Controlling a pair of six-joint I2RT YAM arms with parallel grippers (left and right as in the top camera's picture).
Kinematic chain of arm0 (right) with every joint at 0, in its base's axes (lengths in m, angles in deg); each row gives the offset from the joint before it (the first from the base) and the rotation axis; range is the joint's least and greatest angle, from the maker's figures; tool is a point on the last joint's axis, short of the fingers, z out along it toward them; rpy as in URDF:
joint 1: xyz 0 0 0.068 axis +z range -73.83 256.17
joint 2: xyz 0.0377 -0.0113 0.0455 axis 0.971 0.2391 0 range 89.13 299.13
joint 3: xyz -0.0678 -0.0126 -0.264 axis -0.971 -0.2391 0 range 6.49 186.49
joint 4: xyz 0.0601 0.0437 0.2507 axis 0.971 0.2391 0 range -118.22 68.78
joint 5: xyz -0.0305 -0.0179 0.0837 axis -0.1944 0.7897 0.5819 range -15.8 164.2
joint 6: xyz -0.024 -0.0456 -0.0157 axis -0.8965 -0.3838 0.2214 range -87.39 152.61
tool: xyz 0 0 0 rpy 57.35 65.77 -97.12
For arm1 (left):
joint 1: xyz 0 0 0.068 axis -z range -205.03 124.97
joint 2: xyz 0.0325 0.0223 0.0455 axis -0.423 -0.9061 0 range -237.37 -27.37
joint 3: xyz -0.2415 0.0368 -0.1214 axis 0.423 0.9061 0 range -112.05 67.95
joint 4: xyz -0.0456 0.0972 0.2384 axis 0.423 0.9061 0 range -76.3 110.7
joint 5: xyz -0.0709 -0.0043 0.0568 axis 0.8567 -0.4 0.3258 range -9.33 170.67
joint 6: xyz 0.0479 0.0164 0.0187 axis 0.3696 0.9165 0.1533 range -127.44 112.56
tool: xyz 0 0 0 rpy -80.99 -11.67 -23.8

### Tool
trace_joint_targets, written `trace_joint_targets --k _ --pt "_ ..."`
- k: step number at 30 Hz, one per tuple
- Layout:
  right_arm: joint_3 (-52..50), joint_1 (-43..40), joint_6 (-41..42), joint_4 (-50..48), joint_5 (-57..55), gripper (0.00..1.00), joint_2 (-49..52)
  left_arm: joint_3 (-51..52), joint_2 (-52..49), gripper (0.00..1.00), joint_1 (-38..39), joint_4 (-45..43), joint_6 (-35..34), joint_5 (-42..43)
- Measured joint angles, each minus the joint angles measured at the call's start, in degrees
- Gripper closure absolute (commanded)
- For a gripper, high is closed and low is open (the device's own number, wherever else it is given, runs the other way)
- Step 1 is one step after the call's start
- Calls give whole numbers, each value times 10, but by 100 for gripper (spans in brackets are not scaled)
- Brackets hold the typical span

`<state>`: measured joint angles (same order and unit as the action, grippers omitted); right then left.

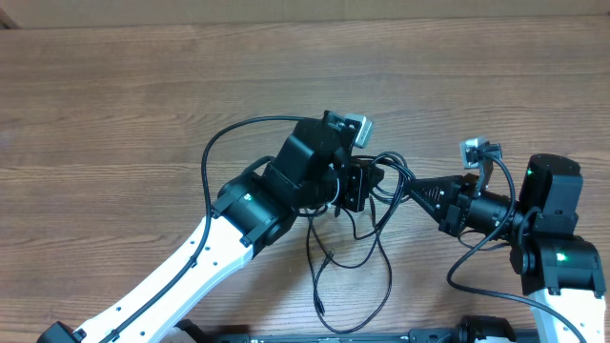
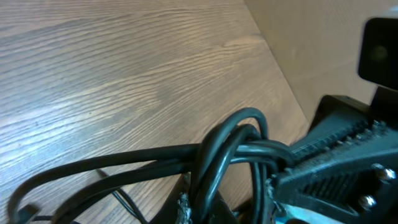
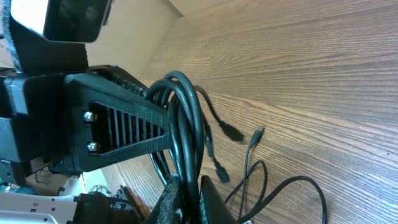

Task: Untangle cables

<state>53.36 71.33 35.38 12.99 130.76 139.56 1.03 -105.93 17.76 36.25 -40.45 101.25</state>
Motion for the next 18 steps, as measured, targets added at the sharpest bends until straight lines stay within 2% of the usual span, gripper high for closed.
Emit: trace_joint_targets --k 5,12,18 --pt "0 0 9 11 -35 96 0 0 0 96 0 0 -31 -12" --pt "0 0 98 74 -257 96 2 0 -2 96 4 -16 -42 -20" --pt "0 0 125 79 -329 96 23 0 -2 96 4 -15 -36 -20"
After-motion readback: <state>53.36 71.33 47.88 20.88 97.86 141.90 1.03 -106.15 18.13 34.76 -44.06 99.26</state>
